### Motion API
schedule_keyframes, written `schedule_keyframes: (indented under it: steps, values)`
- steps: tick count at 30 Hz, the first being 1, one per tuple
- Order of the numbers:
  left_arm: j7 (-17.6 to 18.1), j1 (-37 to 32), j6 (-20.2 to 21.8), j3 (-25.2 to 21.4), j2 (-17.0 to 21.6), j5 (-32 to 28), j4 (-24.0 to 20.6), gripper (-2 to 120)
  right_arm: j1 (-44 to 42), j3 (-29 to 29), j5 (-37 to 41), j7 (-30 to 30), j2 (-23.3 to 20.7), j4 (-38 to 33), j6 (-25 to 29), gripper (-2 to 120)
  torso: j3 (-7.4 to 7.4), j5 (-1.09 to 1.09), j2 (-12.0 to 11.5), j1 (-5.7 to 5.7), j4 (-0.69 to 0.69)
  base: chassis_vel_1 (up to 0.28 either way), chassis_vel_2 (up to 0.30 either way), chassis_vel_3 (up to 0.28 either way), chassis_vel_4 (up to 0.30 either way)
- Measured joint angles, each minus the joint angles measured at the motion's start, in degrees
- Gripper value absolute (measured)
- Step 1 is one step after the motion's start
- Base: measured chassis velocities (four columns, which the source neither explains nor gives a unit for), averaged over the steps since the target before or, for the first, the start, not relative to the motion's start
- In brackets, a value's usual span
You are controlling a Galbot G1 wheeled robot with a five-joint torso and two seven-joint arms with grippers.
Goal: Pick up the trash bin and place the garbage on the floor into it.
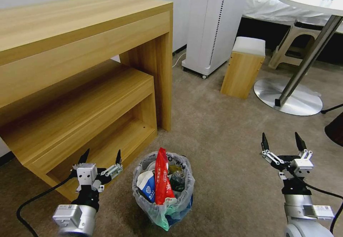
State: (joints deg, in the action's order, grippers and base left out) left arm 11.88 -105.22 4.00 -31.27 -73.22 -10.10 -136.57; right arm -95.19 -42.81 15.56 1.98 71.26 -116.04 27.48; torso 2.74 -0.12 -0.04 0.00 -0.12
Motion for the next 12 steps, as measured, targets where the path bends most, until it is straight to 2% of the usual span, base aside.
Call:
schedule_keyframes:
  steps: [12]
  values:
    - [-0.03,0.04,-0.01,0.00,0.00,0.00,0.02,100,0.02,0.01,0.06,-0.05,-0.03,-0.04,-0.05,100,0.00,0.00,0.00,0.00,0.00,0.000,0.000,0.000,0.000]
